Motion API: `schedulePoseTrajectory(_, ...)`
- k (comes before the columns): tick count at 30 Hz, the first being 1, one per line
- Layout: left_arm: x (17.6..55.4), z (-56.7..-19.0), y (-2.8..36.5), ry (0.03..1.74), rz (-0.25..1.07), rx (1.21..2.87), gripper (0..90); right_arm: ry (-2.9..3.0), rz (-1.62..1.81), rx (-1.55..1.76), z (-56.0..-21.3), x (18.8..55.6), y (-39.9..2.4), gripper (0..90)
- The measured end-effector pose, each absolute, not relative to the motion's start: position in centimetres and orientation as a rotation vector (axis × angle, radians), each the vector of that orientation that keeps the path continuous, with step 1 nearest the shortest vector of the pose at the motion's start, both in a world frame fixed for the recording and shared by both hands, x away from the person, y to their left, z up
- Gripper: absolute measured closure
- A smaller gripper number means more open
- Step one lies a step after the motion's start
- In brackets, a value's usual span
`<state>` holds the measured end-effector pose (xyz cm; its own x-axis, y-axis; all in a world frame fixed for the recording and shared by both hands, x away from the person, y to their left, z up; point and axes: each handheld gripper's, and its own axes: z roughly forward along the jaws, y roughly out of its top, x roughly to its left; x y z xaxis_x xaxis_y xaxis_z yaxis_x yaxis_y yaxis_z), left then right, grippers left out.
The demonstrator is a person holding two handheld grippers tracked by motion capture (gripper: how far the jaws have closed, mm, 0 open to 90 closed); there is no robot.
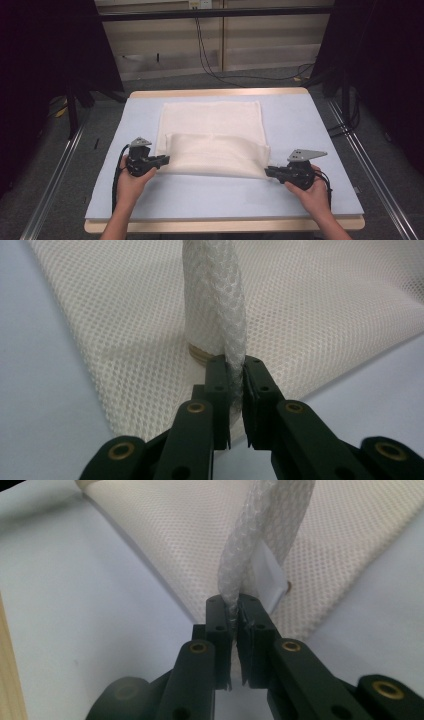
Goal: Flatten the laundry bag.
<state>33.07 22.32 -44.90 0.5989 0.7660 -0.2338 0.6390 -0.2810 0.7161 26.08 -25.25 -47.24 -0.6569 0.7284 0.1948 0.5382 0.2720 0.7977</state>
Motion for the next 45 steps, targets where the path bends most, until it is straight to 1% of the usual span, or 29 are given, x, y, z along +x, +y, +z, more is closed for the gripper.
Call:
schedulePoseTrajectory(4,32.1,-44.9,23.0,1.128,0.193,2.003,83.6,2.313,1.318,1.263,-47.5,25.7,-27.0,84.5)
schedulePoseTrajectory(7,31.7,-44.9,23.9,1.150,0.187,1.973,83.7,2.319,1.328,1.259,-47.7,25.6,-27.0,84.5)
schedulePoseTrajectory(15,31.0,-44.8,26.0,1.202,0.198,1.967,83.9,2.341,1.334,1.199,-47.5,25.0,-27.1,84.3)
schedulePoseTrajectory(16,30.9,-44.8,26.3,1.212,0.181,1.959,83.9,2.346,1.332,1.191,-47.5,24.9,-27.1,84.3)
schedulePoseTrajectory(20,30.6,-44.9,26.4,1.209,0.171,1.967,83.9,2.357,1.325,1.161,-47.4,24.6,-27.0,84.2)
schedulePoseTrajectory(25,30.2,-44.9,26.7,1.227,0.156,1.933,82.5,2.371,1.324,1.150,-47.3,24.0,-27.4,84.2)
schedulePoseTrajectory(27,30.1,-44.8,26.7,1.212,0.174,1.954,81.3,2.375,1.326,1.150,-47.2,23.8,-27.6,84.2)
schedulePoseTrajectory(29,30.2,-44.7,26.7,1.207,0.179,1.969,80.6,2.383,1.324,1.142,-47.1,23.9,-27.7,82.4)
schedulePoseTrajectory(31,30.2,-44.7,26.6,1.215,0.180,1.956,80.2,2.380,1.299,1.132,-47.1,23.9,-27.7,74.1)
schedulePoseTrajectory(33,30.3,-44.8,26.7,1.209,0.180,1.966,80.3,2.386,1.245,1.128,-47.2,23.9,-27.9,73.5)
schedulePoseTrajectory(34,30.3,-44.8,26.7,1.210,0.177,1.968,80.6,2.383,1.235,1.131,-47.3,23.9,-28.1,73.6)
schedulePoseTrajectory(38,30.4,-44.9,26.7,1.209,0.175,1.971,80.8,2.332,1.232,1.196,-47.2,24.6,-29.1,79.3)
schedulePoseTrajectory(45,30.3,-44.9,26.5,1.212,0.179,1.990,81.3,2.226,1.277,1.270,-47.1,26.6,-29.1,82.2)
